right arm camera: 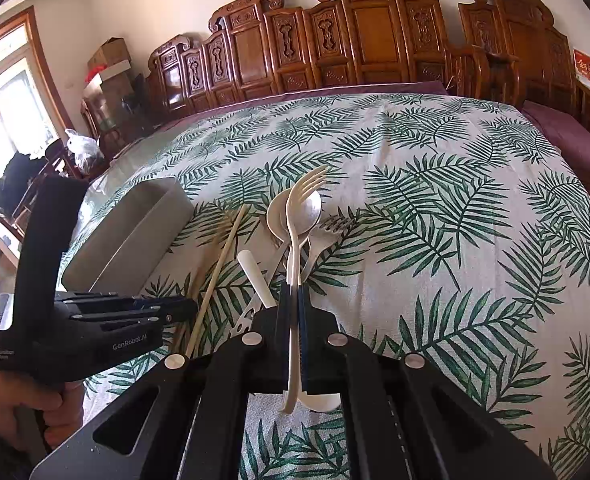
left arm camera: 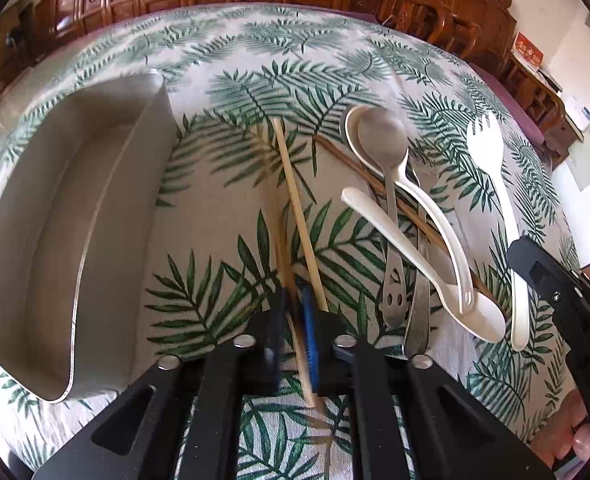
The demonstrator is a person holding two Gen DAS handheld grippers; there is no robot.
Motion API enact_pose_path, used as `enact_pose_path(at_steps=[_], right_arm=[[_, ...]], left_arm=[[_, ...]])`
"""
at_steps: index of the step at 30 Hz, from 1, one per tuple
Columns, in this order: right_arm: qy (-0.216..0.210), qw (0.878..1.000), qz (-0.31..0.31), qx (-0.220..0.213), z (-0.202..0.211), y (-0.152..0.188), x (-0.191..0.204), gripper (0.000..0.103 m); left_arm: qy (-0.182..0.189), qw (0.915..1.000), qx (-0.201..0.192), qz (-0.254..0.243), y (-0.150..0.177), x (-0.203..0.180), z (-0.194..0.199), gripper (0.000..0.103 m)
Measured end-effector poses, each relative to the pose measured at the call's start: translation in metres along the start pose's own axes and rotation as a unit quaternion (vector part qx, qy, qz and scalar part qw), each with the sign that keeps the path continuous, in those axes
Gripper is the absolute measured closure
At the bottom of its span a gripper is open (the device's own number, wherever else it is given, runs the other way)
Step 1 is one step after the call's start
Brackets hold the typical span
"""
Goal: Organize utensils
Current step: 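Grasp a bamboo chopstick with the left gripper while the right gripper holds the fork, then lift the chopstick over the grey tray with left while right lifts the fork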
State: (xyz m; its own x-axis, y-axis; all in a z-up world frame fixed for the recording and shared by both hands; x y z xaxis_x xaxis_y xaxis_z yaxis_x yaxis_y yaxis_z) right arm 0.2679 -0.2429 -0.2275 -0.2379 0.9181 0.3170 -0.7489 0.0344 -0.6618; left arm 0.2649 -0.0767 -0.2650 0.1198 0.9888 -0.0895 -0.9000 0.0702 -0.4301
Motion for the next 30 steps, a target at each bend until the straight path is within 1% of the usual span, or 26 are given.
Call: enact_pose_path(at_steps=[5, 11, 21, 28, 30], right_arm=[[0.001, 1.000, 0.003, -0.003, 0.003, 0.002, 0.002, 0.098], [0.004, 1.000, 0.008, 0.003, 0.000, 0.004, 0.005, 0.098], [0.007, 1.000, 0.021, 0.009, -0.002, 0.010, 0.011, 0.098], [0.006, 1.000, 0.024, 0.010, -0.004, 0.012, 0.012, 0.098], [0.006, 1.000, 0.026, 0.011, -0.005, 0.013, 0.013, 0.098]], left_arm=[[-0.001, 1.0000, -0.006, -0.004, 0.003, 0.000, 0.005, 0.099], [-0.002, 0.9998, -0.017, -0.012, 0.004, 0.000, 0.017, 0.099], [-0.002, 0.9998, 0.003, -0.019, 0.011, 0.009, 0.009, 0.099], [-0.009, 0.9996, -0.014, -0.022, 0.011, 0.012, 0.017, 0.099], [-0.010, 0.9993, -0.025, -0.026, 0.010, 0.012, 0.023, 0.099]])
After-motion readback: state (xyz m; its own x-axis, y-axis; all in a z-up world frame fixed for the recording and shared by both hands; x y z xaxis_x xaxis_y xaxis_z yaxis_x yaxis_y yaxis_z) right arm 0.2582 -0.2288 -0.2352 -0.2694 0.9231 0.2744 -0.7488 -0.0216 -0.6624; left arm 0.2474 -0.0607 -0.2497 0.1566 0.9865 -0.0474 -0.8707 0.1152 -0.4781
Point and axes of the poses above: each gripper's, at about its wrist camera, not at the fingertips, and z roughly against the way its jaws point, x to its left, y to its underside, the point moved 3 cm from there along -z, roughly the way its jaws point, and after that the axes turned 6 degrees about -z, right-handed, at the moved point
